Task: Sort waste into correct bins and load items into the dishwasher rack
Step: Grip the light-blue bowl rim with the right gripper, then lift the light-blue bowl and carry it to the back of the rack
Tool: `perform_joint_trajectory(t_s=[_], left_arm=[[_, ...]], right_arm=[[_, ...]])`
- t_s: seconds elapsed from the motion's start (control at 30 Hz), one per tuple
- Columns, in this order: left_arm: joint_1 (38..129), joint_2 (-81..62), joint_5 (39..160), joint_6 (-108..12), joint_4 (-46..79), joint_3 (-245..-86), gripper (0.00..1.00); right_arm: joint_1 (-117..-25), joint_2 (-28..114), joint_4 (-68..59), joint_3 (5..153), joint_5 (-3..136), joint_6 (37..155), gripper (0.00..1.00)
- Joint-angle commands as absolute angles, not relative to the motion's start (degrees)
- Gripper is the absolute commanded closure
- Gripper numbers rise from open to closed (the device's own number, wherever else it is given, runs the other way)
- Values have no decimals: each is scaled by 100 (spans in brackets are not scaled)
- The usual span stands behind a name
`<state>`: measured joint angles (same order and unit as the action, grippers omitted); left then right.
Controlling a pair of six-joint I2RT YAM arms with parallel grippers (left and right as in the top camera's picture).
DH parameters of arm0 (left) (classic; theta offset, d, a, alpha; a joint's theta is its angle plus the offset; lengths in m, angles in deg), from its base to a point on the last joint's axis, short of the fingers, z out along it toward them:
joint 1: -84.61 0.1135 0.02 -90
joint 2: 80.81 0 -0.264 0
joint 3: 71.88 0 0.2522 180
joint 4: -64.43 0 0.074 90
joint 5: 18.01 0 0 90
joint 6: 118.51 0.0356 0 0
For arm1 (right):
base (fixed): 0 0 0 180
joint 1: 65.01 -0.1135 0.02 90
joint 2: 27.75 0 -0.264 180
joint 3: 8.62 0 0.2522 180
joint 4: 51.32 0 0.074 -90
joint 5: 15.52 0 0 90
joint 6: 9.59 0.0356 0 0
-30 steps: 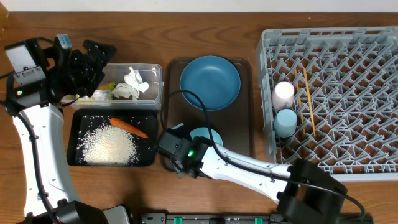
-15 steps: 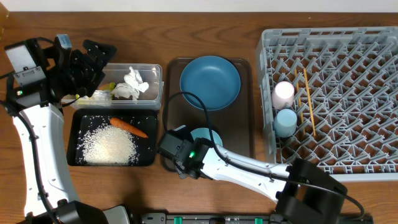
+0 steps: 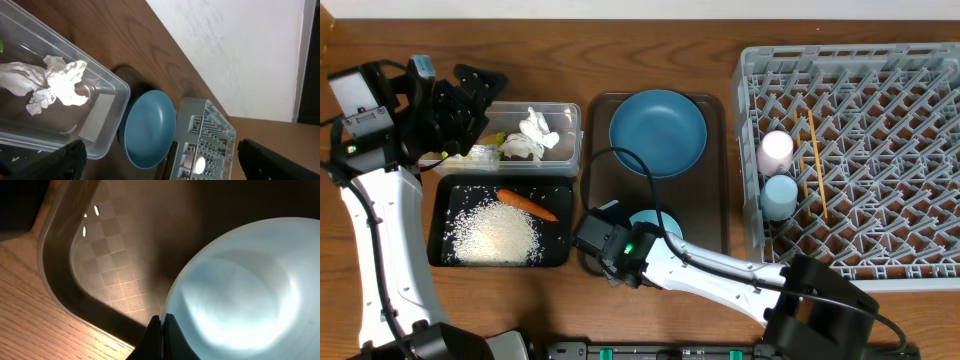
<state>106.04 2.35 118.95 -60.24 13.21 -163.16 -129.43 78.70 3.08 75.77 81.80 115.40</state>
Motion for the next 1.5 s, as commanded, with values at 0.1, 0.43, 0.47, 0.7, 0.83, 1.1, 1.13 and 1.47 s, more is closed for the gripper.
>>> perform_joint_trajectory(t_s=[0.1,0.43,0.47,0.7,0.83,1.1,1.13,1.47], left_arm=[[10624,235,11884,-6052,1317,-16300,2],[10624,235,11884,-6052,1317,-16300,2],[10624,235,11884,-6052,1317,-16300,2],[10624,235,11884,-6052,1317,-16300,2],[10624,235,11884,-6052,1317,-16300,2],[10624,235,11884,-6052,1317,-16300,2],[10624,235,11884,-6052,1317,-16300,2],[10624,235,11884,-6052,1317,-16300,2]], right_arm=[[-12834,7534,341,7671,8149,11157,99],[-12235,6021,428,7673,8153,10698,99],[-12134,5820,433,7673,8151,10615,99],[-10930,4498,216,7673,8149,10095,99],[-9876,3934,-166,7673,8151,9778,99],[-7782,3696,-1209,7671,6573,9013,99],[-7455,3788,-1449,7671,5898,9015,99],[-5936,5440,-3270,7671,2285,9653,99]])
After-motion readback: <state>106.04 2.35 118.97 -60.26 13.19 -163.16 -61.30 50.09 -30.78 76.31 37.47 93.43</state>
